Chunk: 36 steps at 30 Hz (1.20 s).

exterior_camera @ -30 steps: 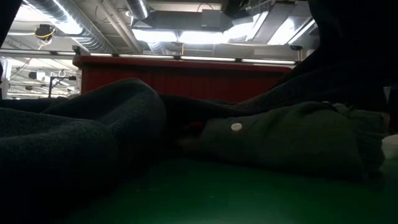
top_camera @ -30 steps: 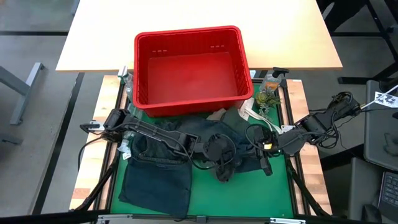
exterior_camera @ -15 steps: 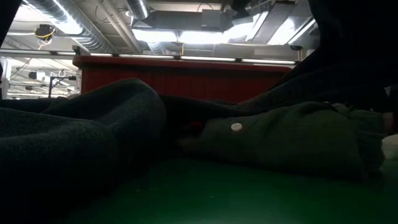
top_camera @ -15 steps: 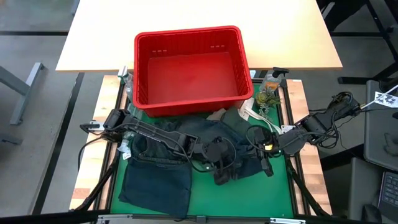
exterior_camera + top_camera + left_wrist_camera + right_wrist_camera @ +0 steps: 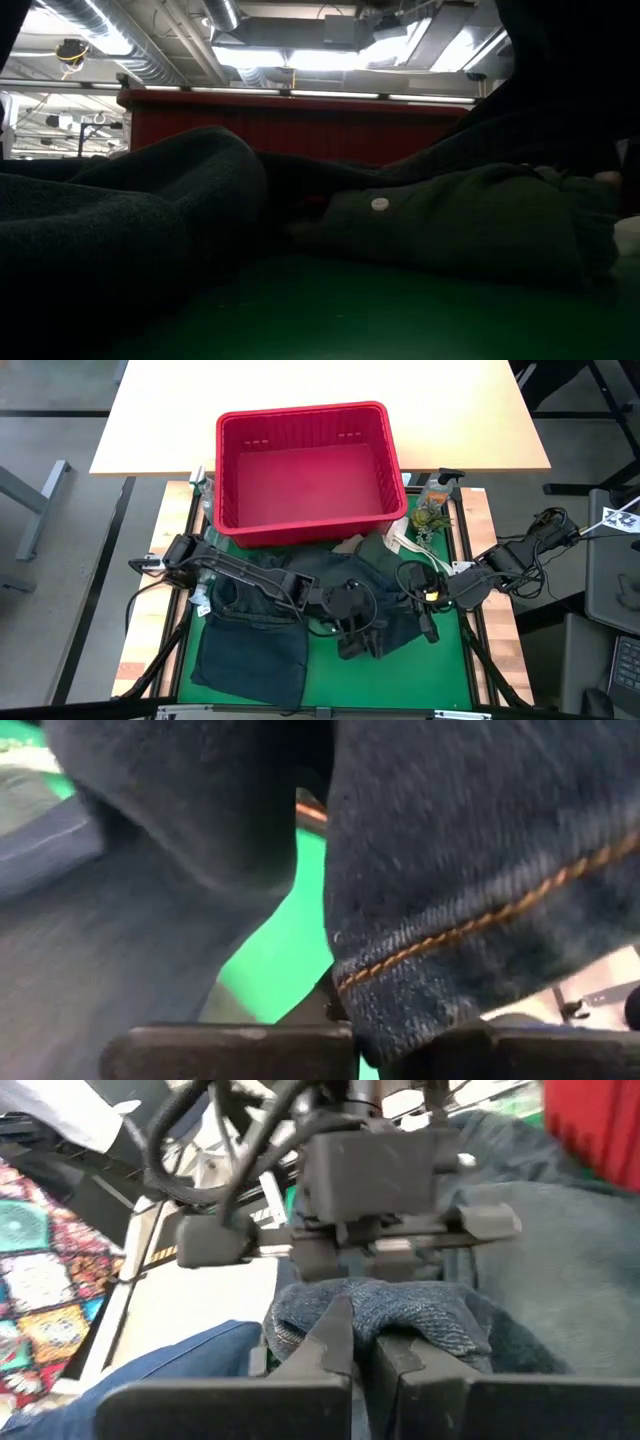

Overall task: Fold laundry
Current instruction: Fold the dark blue pants

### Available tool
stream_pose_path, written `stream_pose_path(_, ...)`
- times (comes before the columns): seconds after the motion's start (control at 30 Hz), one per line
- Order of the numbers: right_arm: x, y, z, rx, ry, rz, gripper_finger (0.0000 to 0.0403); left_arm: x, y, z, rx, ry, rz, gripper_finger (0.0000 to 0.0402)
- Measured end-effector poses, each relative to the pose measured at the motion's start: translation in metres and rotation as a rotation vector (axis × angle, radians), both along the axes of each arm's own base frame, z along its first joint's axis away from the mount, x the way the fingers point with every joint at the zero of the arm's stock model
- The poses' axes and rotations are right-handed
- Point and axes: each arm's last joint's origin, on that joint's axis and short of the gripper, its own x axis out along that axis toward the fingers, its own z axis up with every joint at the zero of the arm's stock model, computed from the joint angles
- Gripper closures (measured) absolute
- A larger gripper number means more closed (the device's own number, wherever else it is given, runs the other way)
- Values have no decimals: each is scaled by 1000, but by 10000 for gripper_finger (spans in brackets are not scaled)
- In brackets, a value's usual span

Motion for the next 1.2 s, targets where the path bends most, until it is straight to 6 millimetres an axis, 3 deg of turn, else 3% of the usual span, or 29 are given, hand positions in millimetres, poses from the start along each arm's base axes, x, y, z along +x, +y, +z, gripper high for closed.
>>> stream_pose_path(0.27, 6, -8, -2, -112, -21, -115, 400, -35, 17, 20, 39, 192, 37, 400)
stream_pose_path(0.53, 45, -36, -22, -107, 80, -118, 400, -77, 50, 28, 79, 501, 99, 401)
stream_pose_path(0.83, 97, -89, -47, -175, 85, -81, 400, -101, 82, 16, 164, 821, 151, 401)
stream_pose_path(1.03, 115, -116, -73, -166, 189, -51, 400, -103, 90, 12, 199, 869, 191, 401)
stream_pose_path(1.2, 121, -127, -84, -190, 231, -38, 400, -106, 91, -12, 216, 941, 207, 401)
